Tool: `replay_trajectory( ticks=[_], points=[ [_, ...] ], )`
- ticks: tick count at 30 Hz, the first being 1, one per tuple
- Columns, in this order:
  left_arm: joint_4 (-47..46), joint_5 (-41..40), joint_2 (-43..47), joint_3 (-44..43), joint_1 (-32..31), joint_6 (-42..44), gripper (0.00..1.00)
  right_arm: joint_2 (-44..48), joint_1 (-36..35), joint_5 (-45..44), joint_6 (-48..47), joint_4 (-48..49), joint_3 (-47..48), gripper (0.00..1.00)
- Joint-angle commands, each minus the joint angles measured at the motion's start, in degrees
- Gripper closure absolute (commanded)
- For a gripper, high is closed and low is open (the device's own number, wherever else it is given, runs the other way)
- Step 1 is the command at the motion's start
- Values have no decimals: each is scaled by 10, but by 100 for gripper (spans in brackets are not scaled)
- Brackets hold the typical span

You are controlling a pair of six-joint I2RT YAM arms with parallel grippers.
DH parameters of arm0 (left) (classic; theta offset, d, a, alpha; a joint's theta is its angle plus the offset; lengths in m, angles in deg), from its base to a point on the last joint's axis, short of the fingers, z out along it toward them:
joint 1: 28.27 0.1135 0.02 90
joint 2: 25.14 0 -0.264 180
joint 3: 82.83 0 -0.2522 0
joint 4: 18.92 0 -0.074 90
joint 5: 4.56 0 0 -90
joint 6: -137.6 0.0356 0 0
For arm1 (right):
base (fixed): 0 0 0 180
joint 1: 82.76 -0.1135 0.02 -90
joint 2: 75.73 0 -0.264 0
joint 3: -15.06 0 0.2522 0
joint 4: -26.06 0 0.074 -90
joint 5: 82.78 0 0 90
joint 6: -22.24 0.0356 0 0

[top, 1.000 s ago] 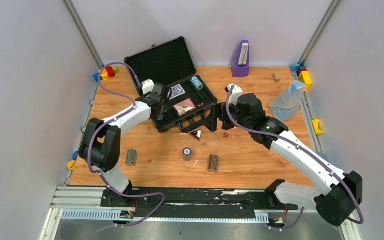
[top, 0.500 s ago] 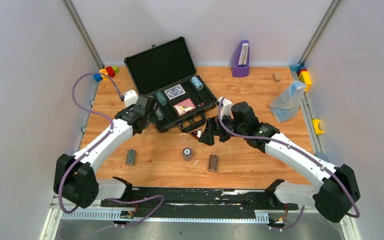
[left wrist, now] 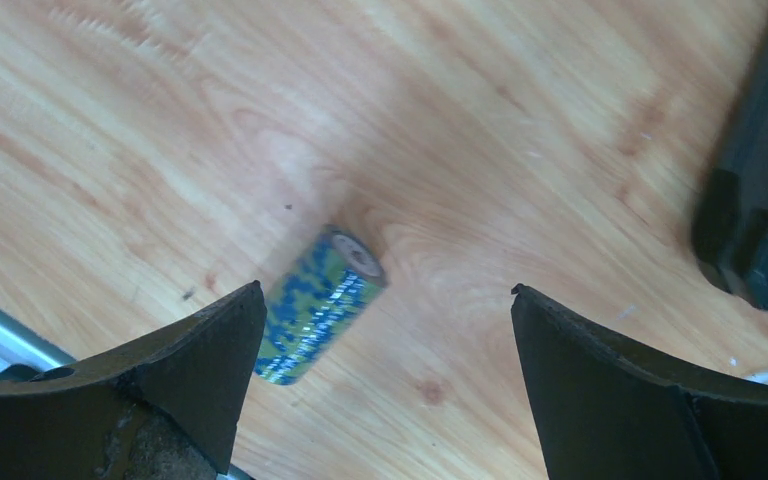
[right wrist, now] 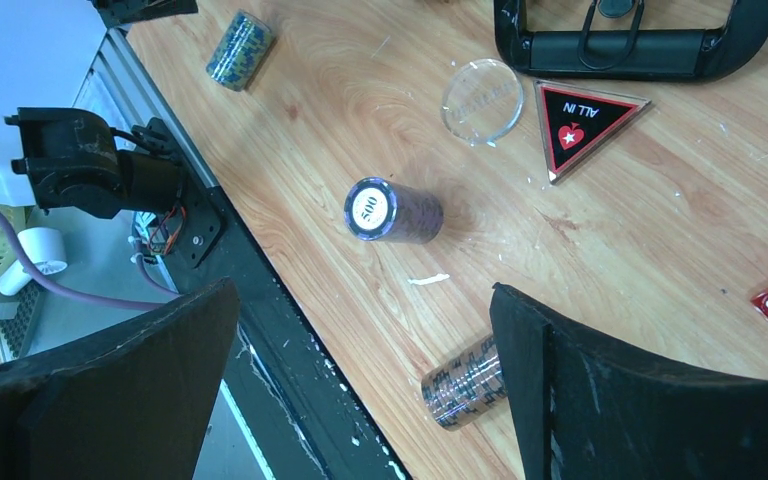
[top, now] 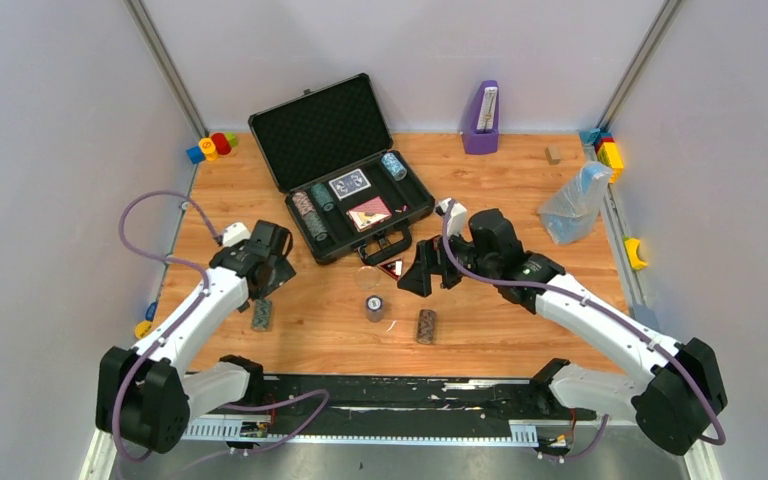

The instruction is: Pack up texas hold em set

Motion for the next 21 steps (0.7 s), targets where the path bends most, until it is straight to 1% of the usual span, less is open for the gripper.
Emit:
replay_trajectory(
  ticks=[1, 2, 6, 13, 16, 21],
  points=[
    [2, 47, 43, 39, 61, -26, 0, 34, -2, 15, 6, 32, -9, 0],
    [6, 50, 47, 43, 73, -27, 0, 39, -2, 15, 7, 32, -12, 0],
    [21, 67, 53, 54, 87, -32, 0, 53, -2, 12, 10, 35, -17, 0],
    [33, 120, 50, 69, 88, -29, 0, 62, -3, 16, 23, 53, -24, 0],
    [43, 120, 35, 67, 88, -33, 1, 67, -2, 22, 32, 66, -34, 0],
    [13, 137, 16, 72, 88, -31, 3, 77, -2, 28, 41, 74, -41, 1]
  ],
)
